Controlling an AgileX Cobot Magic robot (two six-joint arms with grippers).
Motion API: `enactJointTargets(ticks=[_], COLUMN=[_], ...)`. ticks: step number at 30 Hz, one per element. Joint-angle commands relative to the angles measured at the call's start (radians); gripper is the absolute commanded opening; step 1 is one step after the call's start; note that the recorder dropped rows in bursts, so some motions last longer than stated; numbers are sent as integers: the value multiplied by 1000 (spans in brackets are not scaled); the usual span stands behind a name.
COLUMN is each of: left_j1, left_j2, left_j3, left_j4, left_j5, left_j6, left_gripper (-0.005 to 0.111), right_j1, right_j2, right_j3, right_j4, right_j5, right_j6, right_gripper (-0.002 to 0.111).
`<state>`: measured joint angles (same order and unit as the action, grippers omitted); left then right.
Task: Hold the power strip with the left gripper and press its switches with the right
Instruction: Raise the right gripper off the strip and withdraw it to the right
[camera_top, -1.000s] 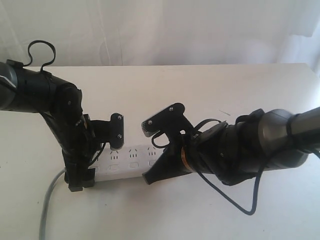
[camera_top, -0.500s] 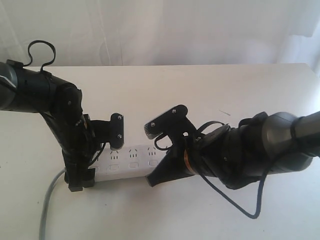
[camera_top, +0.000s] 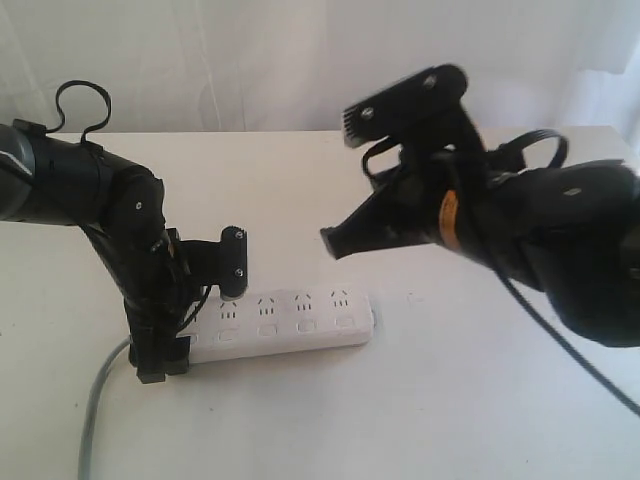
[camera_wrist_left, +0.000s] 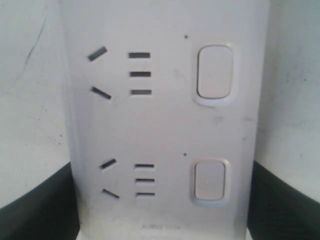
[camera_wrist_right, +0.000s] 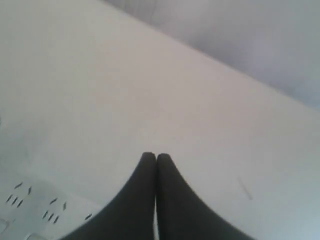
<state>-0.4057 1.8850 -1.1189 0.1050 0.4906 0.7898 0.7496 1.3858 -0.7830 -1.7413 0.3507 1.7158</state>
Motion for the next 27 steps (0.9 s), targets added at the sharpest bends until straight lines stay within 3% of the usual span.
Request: enactJointTargets(ticks=[1, 10, 16, 27], left_j1=[2, 2, 2, 2], left_j2=[59, 59, 59, 59], left_j3=[40, 40, 40, 40], left_j4=[-8, -14, -14, -14], left_j5=[2, -3, -5, -23], left_j6=[-2, -2, -2, -2], left_gripper=[0, 0, 0, 0], right_j1=[-2, -2, -2, -2], right_j2=[-97, -449, -632, -783], right_j3=[32, 123, 229, 343], right_j4=[-3, -3, -3, -3], right_j5=[54, 24, 9, 3], right_j6=[-68, -249, -269, -266], right_gripper=[0, 0, 0, 0])
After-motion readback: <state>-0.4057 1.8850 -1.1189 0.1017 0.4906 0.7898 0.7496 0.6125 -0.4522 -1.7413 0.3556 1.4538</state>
